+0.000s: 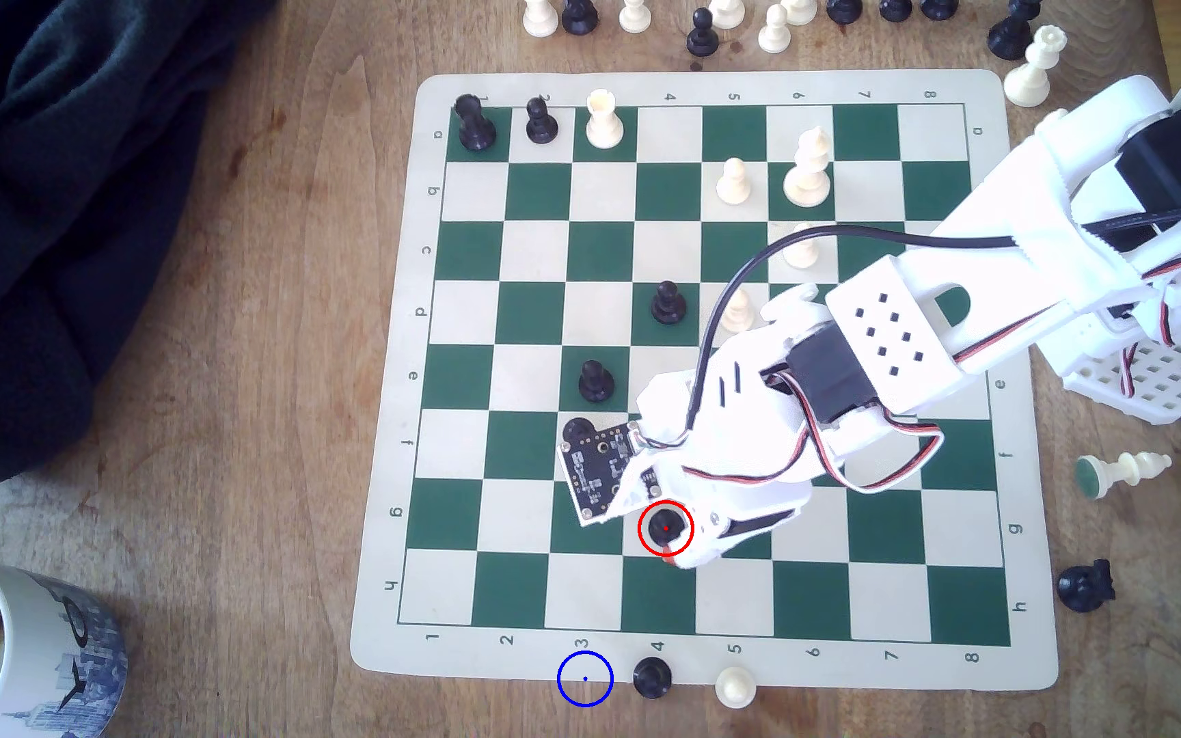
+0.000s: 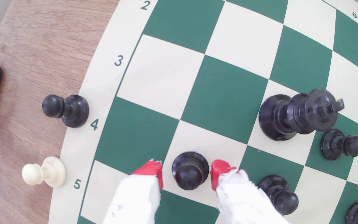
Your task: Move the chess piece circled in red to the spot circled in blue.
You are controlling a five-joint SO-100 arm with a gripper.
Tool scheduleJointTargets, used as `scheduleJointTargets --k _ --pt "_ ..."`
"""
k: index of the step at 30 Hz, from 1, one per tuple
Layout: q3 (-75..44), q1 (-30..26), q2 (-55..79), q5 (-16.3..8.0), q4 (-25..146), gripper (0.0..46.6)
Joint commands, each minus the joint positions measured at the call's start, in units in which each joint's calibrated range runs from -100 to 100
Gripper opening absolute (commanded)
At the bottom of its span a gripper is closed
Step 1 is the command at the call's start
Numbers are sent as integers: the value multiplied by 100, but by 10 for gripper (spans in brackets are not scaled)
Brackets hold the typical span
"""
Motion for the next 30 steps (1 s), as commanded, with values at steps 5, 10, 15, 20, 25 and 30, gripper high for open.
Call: scheduleJointTargets --k 5,10,15,20,25,30 --pt "-429 -46 -108 15 -71 93" --pt "-429 -69 -134 5 -22 75" --pt "-483 -77 -151 -5 10 47" --pt "-547 -69 -202 -5 51 34" --pt "-810 -46 -388 -24 240 26" --pt "-2006 1 -465 5 1124 25"
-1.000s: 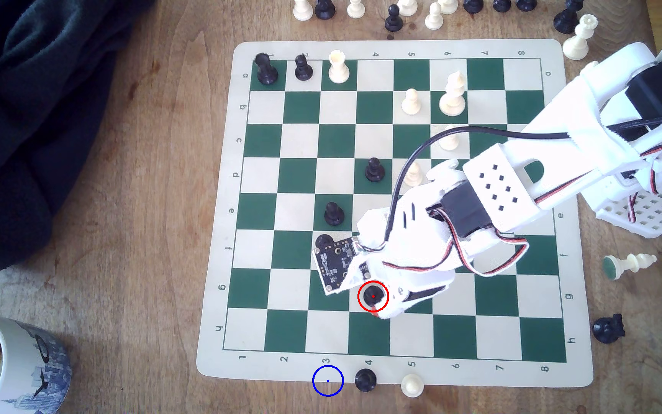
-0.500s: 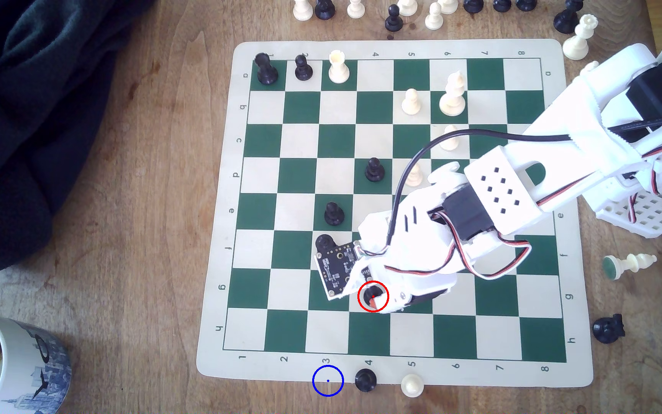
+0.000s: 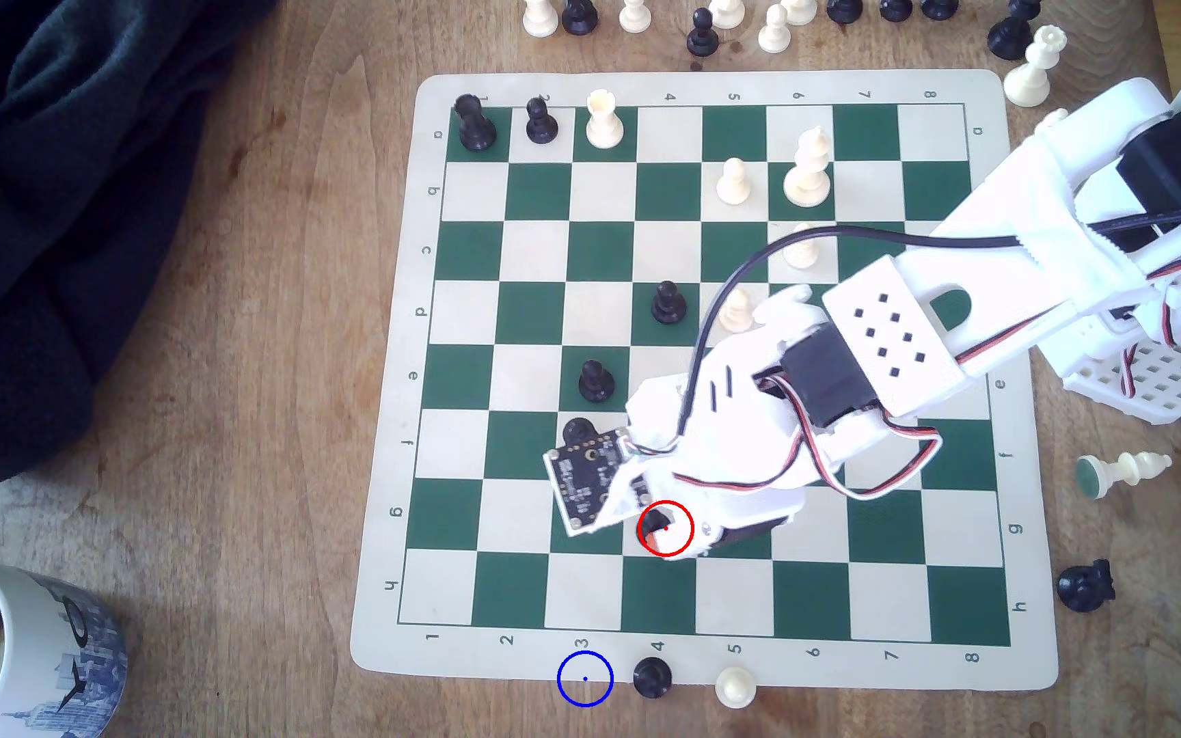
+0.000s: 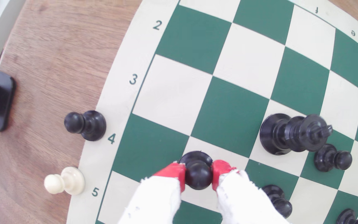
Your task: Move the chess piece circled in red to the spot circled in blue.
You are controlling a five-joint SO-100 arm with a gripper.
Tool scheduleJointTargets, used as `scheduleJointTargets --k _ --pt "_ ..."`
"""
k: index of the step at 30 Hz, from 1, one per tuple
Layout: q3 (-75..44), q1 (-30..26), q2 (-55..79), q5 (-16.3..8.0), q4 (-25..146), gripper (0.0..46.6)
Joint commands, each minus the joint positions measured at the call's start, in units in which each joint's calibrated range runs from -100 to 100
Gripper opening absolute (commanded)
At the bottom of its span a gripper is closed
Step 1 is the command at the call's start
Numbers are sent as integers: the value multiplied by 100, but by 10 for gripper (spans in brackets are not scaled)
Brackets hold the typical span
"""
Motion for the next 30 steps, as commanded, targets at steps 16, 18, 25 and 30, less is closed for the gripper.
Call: scheduleJointTargets --k 16,18,25,30 --pt "-3142 -448 961 39 790 24" --pt "-3314 -550 1157 0 758 21" --pt "-3650 -636 1496 -63 586 21" --pt "-3867 -636 1844 -83 479 21"
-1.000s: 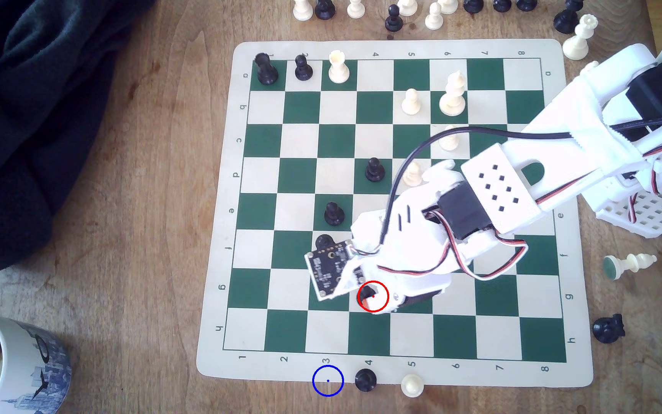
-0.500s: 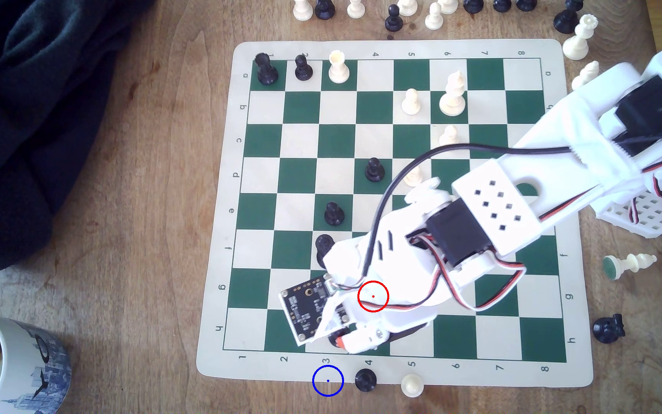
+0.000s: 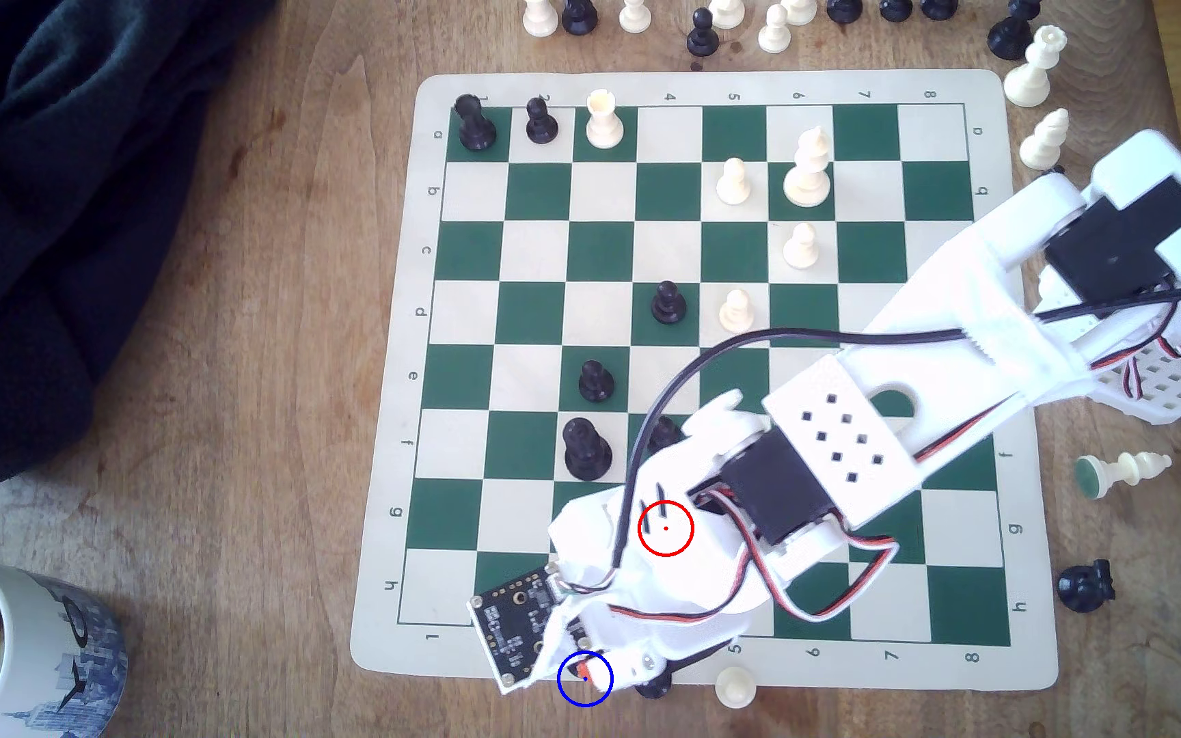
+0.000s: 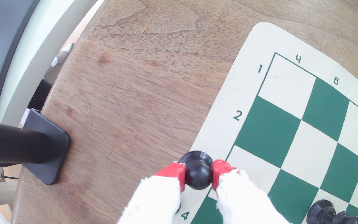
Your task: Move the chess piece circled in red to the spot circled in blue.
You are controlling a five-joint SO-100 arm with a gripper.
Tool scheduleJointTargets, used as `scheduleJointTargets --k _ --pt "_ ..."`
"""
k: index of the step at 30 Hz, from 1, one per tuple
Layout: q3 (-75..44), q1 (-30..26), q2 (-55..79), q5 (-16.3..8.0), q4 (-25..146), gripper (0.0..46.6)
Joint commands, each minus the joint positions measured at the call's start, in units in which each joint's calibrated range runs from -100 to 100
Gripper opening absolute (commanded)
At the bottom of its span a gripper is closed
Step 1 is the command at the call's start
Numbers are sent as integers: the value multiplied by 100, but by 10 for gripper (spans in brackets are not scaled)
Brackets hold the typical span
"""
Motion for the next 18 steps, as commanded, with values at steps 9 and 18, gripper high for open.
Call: scheduleJointTargets --k 9,18 --pt "-1221 -40 655 29 -158 24" --pt "-1267 -95 791 39 -51 24"
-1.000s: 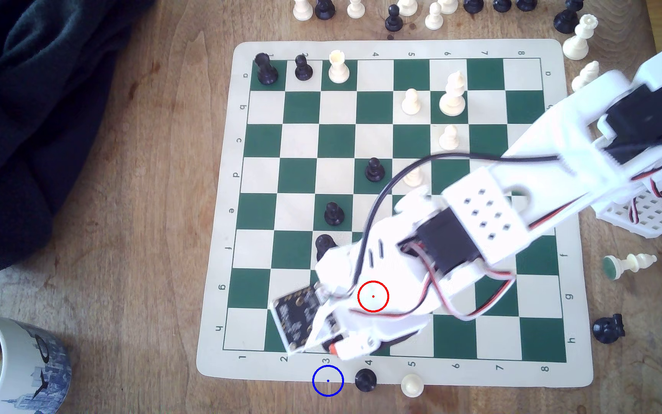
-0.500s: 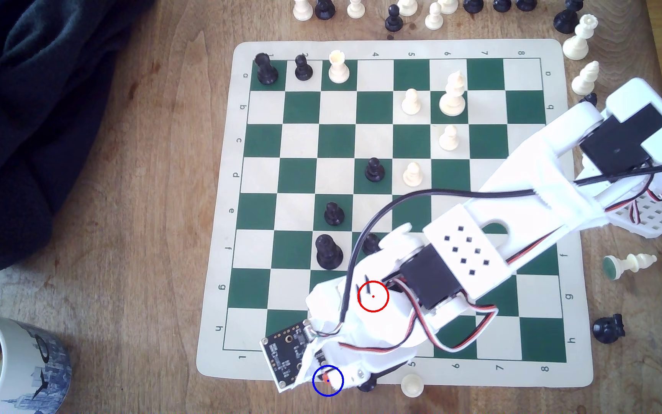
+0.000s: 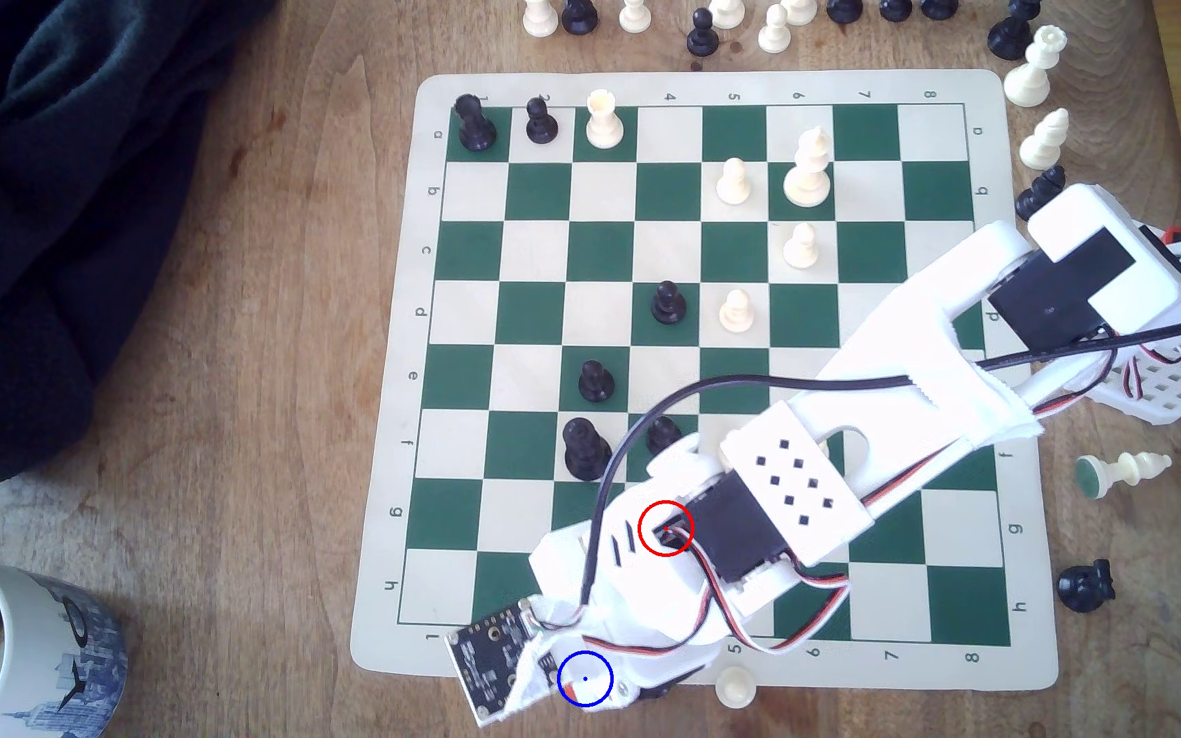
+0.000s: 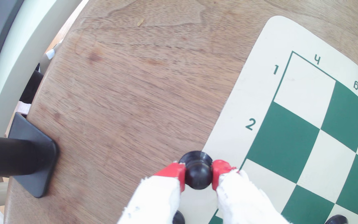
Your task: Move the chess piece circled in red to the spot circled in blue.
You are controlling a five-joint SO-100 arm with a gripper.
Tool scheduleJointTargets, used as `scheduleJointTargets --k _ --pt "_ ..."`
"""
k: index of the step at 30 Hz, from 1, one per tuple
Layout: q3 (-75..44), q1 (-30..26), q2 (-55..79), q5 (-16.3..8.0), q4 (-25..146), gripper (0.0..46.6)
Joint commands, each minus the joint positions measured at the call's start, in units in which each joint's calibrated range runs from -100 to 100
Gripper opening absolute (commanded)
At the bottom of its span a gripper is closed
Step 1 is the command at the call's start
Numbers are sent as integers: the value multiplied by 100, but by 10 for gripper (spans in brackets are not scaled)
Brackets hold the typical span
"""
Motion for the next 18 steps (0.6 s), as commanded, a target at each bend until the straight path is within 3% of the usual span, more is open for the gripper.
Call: scheduleJointTargets --k 1,18 --pt "-453 -51 -181 44 37 24" --pt "-444 -43 14 68 69 24"
